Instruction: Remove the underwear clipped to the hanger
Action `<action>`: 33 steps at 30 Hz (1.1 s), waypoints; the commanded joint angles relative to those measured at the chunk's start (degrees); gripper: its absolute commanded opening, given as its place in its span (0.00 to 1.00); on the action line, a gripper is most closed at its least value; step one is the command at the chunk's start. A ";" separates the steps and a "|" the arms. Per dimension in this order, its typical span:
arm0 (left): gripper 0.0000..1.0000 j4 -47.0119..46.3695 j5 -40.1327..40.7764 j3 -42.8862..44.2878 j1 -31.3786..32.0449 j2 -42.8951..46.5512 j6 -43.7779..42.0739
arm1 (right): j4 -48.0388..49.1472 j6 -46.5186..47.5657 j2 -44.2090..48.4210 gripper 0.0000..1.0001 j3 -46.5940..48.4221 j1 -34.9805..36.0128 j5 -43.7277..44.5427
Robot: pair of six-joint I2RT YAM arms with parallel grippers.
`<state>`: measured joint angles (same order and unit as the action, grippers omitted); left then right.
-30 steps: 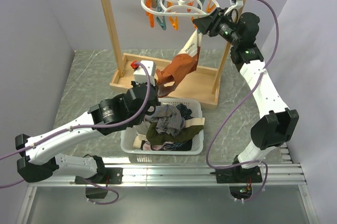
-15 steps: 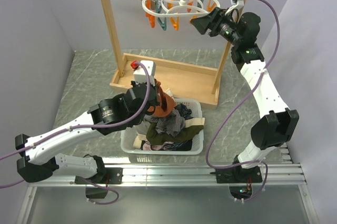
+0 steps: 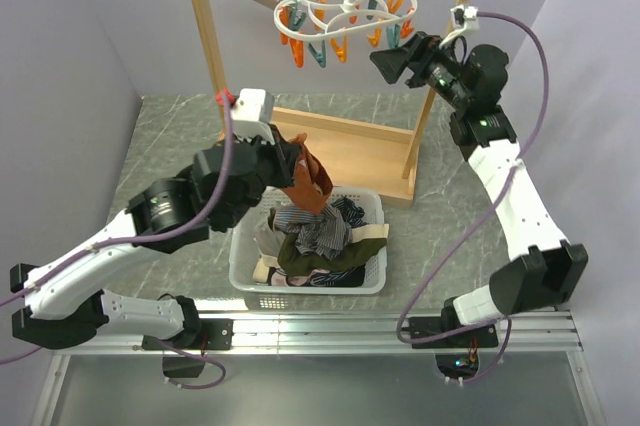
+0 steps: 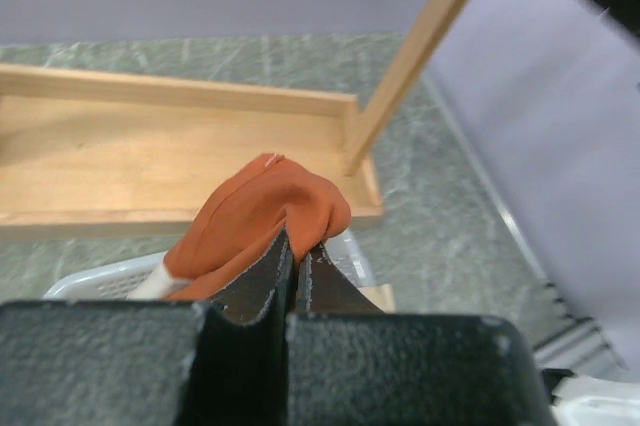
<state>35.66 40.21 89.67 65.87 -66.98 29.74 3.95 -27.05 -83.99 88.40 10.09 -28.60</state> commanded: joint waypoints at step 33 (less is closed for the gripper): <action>0.14 -15.45 -47.94 -33.87 -11.90 -33.66 -5.39 | -12.55 1.12 24.22 1.00 -22.75 0.02 15.41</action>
<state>18.31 -6.96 58.15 53.28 -97.43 25.91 -7.01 -26.00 -60.71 65.12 9.87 -14.31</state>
